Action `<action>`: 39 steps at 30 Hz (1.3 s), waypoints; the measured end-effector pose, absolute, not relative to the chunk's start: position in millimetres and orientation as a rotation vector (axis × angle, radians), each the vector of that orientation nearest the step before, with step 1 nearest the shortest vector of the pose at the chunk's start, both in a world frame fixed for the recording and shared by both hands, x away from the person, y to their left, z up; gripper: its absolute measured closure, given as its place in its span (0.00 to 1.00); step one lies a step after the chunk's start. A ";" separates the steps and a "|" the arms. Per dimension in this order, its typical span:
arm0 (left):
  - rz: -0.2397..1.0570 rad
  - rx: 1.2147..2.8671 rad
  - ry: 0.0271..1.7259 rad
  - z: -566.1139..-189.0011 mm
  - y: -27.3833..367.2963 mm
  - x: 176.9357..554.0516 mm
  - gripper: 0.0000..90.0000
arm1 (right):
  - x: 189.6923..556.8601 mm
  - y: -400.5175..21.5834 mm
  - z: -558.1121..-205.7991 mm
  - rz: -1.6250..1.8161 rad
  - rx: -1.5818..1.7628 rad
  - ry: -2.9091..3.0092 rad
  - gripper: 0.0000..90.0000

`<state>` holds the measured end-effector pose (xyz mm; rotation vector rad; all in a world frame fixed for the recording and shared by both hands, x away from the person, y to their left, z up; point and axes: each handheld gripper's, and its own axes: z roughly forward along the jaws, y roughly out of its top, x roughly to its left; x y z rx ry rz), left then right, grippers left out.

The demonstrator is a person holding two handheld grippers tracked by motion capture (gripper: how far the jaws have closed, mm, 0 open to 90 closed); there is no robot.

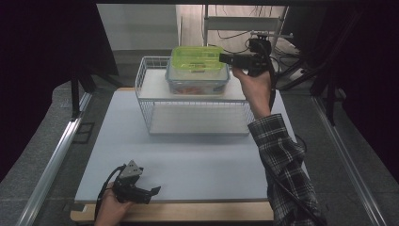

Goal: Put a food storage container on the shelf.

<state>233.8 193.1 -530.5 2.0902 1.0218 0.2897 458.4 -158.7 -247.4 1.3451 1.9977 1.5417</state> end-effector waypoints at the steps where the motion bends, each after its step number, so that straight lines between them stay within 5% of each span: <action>1: 0.287 2.088 1.024 -530.6 193.0 233.7 0.02 | 455.2 -160.4 -247.6 1.547 1.333 2.003 0.40; 39: 0.308 2.118 1.013 -532.2 190.1 233.8 0.01 | 388.6 -168.7 -316.7 1.427 1.037 2.243 0.16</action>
